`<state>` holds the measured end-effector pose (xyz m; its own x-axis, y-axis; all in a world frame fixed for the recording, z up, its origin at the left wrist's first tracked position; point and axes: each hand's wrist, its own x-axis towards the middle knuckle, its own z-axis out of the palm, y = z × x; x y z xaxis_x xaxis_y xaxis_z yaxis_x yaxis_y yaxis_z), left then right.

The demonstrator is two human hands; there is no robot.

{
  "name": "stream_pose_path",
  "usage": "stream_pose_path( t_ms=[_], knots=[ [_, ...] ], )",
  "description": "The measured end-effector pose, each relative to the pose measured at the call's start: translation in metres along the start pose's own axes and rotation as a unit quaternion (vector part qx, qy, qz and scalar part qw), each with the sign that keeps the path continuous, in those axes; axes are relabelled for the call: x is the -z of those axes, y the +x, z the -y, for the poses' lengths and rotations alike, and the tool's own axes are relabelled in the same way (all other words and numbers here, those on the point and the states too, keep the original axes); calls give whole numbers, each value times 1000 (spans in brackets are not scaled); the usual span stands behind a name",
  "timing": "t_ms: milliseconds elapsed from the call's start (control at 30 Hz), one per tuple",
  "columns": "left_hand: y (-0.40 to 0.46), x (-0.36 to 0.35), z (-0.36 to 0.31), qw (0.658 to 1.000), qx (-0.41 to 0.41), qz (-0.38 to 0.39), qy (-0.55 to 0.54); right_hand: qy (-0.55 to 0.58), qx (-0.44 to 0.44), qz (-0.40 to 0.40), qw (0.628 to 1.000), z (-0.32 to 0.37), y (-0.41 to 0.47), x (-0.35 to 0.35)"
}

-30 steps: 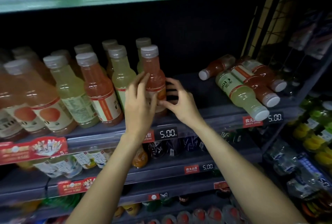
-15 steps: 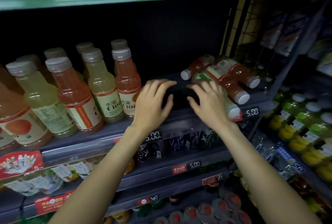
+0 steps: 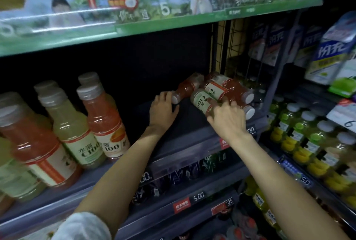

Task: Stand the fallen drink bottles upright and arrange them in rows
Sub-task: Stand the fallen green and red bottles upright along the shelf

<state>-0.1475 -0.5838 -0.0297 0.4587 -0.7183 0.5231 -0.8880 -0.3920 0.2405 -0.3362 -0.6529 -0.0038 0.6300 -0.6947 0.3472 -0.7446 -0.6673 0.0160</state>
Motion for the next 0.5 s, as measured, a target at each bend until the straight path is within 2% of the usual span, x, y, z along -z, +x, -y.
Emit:
stream_pose_path(
  t_ms=[133, 233, 333, 400, 500],
  knots=[
    [16, -14, 1, 995, 10, 63, 78, -23, 12, -33, 999, -1, 7, -6],
    [19, -16, -3, 992, -14, 48, 118, -10, 13, -41, 999, -1, 7, -11],
    [18, -15, -17, 992, -60, 63, 92, -6, 14, -45, 999, -2, 6, -12],
    [12, -12, -22, 990, -58, 103, 74, -12, 15, -51, 998, -2, 6, -13],
    [0, 3, -21, 991, -46, 116, 55, -22, 18, -63, 998, -3, 5, -11]
  ],
)
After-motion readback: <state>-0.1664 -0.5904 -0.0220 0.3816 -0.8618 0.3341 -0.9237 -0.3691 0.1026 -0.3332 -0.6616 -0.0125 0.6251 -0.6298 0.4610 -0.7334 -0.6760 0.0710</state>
